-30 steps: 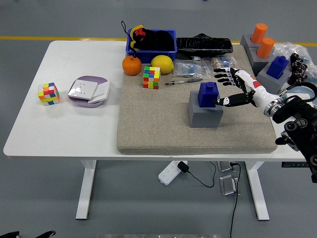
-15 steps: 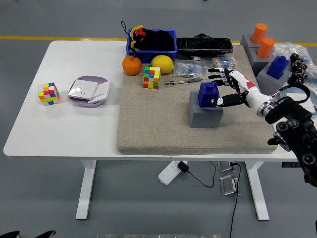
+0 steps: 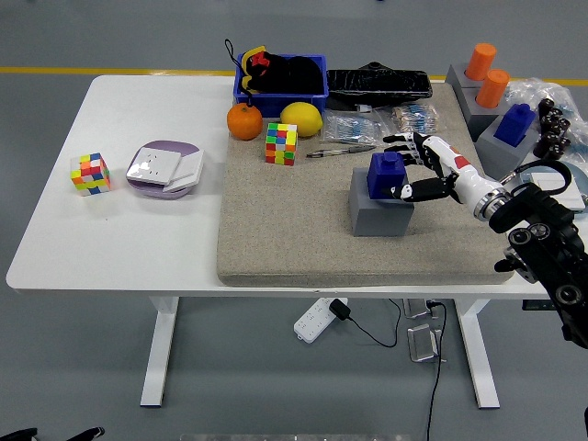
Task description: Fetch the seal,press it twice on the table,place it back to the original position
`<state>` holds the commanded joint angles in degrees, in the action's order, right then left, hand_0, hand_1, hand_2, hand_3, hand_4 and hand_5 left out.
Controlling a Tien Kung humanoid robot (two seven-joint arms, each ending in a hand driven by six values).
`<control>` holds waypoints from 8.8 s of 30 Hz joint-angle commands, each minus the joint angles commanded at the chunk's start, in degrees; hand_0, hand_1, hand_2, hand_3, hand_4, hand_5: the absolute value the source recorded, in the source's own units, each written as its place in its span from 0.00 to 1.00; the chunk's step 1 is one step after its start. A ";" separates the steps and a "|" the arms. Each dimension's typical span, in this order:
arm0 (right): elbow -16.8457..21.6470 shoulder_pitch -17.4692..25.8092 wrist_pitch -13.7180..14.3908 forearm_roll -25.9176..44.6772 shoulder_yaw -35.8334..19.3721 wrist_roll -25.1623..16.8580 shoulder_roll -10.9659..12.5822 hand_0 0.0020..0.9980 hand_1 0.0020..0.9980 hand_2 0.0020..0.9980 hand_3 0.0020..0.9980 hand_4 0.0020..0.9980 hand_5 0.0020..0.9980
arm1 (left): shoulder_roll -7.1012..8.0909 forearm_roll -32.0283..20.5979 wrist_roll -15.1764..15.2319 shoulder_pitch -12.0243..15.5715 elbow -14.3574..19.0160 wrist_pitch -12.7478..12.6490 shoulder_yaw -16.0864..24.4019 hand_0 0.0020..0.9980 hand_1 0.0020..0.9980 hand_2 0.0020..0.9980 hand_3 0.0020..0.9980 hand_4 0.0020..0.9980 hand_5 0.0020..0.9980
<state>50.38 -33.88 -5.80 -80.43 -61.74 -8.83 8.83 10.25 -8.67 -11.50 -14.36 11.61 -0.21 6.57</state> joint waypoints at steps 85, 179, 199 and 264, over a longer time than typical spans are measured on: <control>7.26 9.12 5.51 -1.86 -11.04 -2.97 7.49 0.61 0.45 0.44 0.45 0.71 0.00 | -0.19 -1.64 0.36 0.33 -0.05 0.11 -0.79 0.81 0.79 0.76 0.80 0.68 0.42; 8.01 0.83 1.54 2.18 2.19 -1.22 5.63 0.60 0.44 0.43 0.43 0.69 0.00 | 0.19 -1.89 0.48 0.12 -0.06 0.12 -1.04 0.81 0.79 0.76 0.80 0.68 0.42; 2.97 -3.99 0.15 4.47 9.38 -1.40 6.52 0.60 0.44 0.43 0.43 0.69 0.00 | 0.56 -1.62 0.39 -0.15 0.01 0.11 -0.93 0.81 0.79 0.76 0.80 0.68 0.42; -1.42 -6.75 0.14 6.68 15.93 -2.52 6.55 0.62 0.49 0.48 0.53 0.73 0.00 | 0.49 -2.15 0.56 -0.22 0.04 0.21 -1.32 0.81 0.79 0.76 0.80 0.68 0.42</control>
<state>48.95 -40.64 -5.66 -73.75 -45.81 -11.35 15.38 10.74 -10.82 -10.93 -14.57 11.65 0.00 5.25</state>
